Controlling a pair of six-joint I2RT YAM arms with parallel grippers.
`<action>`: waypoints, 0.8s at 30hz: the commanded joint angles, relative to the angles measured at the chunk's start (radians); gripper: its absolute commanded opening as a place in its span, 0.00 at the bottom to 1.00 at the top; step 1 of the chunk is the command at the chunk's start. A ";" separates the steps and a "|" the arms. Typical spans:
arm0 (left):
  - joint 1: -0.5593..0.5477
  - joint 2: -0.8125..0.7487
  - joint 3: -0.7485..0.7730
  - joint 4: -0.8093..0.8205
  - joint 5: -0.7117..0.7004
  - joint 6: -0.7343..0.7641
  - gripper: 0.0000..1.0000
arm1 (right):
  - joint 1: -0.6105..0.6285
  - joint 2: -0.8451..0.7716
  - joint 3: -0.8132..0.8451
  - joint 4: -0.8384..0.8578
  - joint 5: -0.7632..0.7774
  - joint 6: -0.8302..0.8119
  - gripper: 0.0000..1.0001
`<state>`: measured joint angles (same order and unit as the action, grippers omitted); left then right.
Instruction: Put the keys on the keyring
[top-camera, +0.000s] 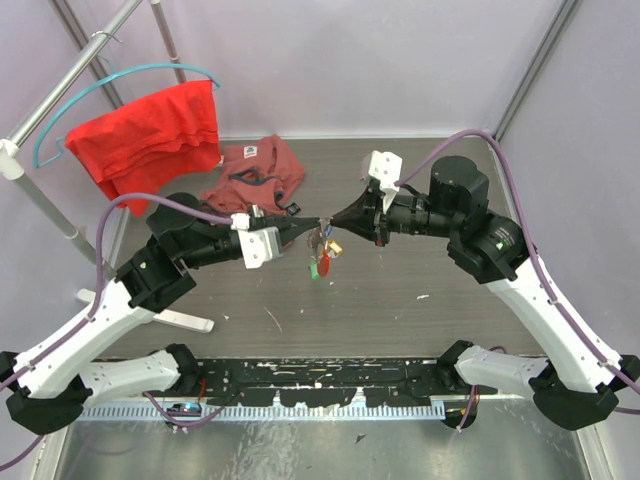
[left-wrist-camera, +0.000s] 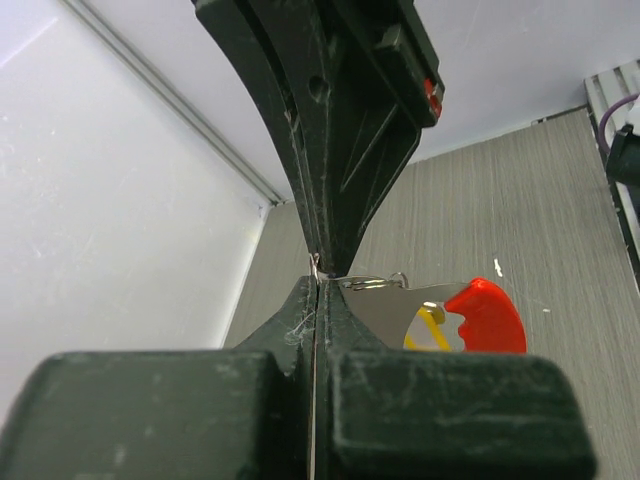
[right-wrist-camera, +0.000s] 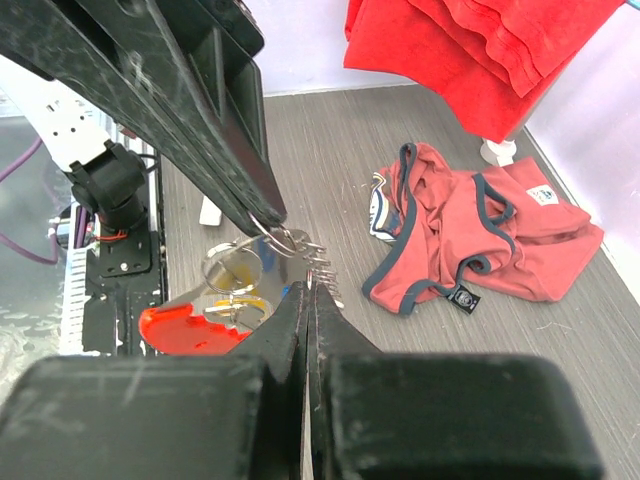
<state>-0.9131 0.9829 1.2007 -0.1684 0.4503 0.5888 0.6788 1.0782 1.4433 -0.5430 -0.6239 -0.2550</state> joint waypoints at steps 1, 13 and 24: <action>-0.006 -0.031 -0.006 0.118 0.051 -0.045 0.00 | 0.001 -0.027 -0.004 0.091 -0.007 0.040 0.01; -0.006 -0.033 -0.032 0.179 0.054 -0.068 0.00 | 0.002 -0.073 -0.009 0.120 -0.040 0.024 0.01; -0.006 -0.012 -0.024 0.177 0.053 -0.064 0.00 | 0.002 -0.075 0.015 0.118 -0.073 0.009 0.01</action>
<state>-0.9146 0.9672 1.1736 -0.0490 0.4999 0.5228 0.6788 0.9966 1.4200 -0.4747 -0.6708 -0.2348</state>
